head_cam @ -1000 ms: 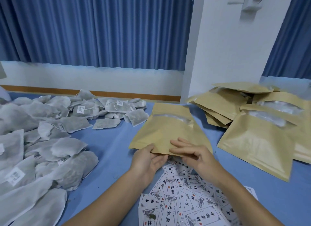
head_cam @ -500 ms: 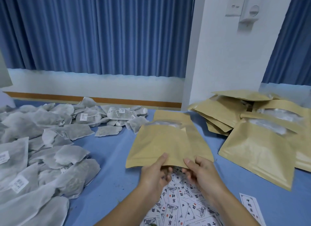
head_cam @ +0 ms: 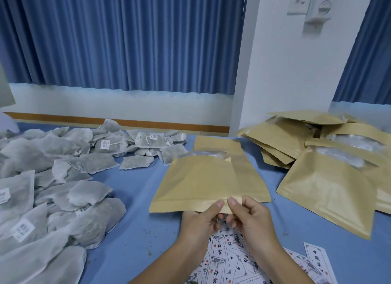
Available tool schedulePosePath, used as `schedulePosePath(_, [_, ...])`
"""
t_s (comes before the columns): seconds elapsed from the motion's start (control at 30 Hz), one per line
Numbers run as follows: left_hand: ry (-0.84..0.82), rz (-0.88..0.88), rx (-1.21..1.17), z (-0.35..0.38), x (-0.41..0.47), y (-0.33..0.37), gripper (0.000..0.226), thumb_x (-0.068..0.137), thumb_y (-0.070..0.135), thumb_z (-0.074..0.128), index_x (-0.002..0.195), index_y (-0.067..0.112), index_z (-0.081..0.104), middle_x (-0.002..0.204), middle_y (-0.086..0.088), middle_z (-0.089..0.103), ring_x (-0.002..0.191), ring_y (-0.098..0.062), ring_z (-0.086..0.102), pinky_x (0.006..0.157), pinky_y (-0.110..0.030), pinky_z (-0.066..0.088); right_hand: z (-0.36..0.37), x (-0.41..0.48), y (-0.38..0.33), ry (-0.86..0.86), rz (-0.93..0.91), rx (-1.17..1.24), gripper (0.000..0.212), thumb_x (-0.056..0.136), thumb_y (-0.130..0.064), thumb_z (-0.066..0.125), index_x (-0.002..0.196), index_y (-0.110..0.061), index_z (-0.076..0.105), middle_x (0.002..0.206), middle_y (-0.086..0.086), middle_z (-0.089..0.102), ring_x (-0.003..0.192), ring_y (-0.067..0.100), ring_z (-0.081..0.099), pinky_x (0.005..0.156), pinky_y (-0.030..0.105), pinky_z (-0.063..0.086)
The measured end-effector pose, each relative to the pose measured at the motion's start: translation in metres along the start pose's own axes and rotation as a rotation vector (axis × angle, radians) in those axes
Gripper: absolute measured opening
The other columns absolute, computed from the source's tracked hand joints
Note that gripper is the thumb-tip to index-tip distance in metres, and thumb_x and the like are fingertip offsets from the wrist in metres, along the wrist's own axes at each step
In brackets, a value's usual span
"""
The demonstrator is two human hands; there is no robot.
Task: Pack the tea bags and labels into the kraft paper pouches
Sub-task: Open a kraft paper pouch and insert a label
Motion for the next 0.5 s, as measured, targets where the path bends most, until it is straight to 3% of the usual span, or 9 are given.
schedulePosePath(0.17, [0.01,0.04,0.03,0.002,-0.004,0.003,0.021,0.083,0.015,0.079,0.083,0.001,0.063,0.064,-0.011,0.06,0.054,-0.018,0.053,0.056,-0.028,0.045,-0.001,-0.003,0.005,0.049,-0.025,-0.008,0.03,0.092,-0.022,0.071,0.067,-0.011,0.058,0.065,0.02,0.065,0.059,0.026,0.056,0.063,0.037,0.05])
schedulePosePath(0.33, [0.021,0.027,0.058,0.001,-0.004,0.003,0.019,0.082,0.016,0.081,0.079,0.004,0.066,0.063,-0.009,0.058,0.057,-0.019,0.05,0.062,-0.032,0.041,-0.001,-0.002,0.003,0.057,-0.039,-0.007,0.031,0.094,-0.019,0.069,0.063,-0.022,0.066,0.058,0.015,0.058,0.059,0.025,0.053,0.066,0.039,0.046])
schedulePosePath(0.4, [0.018,0.036,0.054,0.002,-0.005,0.004,0.019,0.081,0.017,0.081,0.079,0.004,0.067,0.064,-0.01,0.059,0.055,-0.018,0.05,0.061,-0.032,0.041,-0.001,-0.003,0.007,0.071,-0.031,0.045,0.021,0.093,-0.019,0.07,0.073,-0.012,0.069,0.058,0.014,0.057,0.062,0.028,0.057,0.07,0.042,0.048])
schedulePosePath(0.5, [0.026,0.028,0.024,0.001,-0.005,0.003,0.023,0.08,0.018,0.082,0.076,0.003,0.066,0.064,-0.013,0.059,0.055,-0.02,0.052,0.063,-0.034,0.042,0.001,-0.005,0.013,0.096,-0.01,0.091,0.024,0.091,-0.021,0.073,0.081,-0.001,0.065,0.06,0.014,0.056,0.065,0.029,0.061,0.069,0.041,0.05])
Point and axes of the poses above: each hand's wrist, its own x-axis towards the middle knuckle, its own z-axis out of the palm, y = z × x, the point moved 8 cm from there along x, towards the middle knuckle
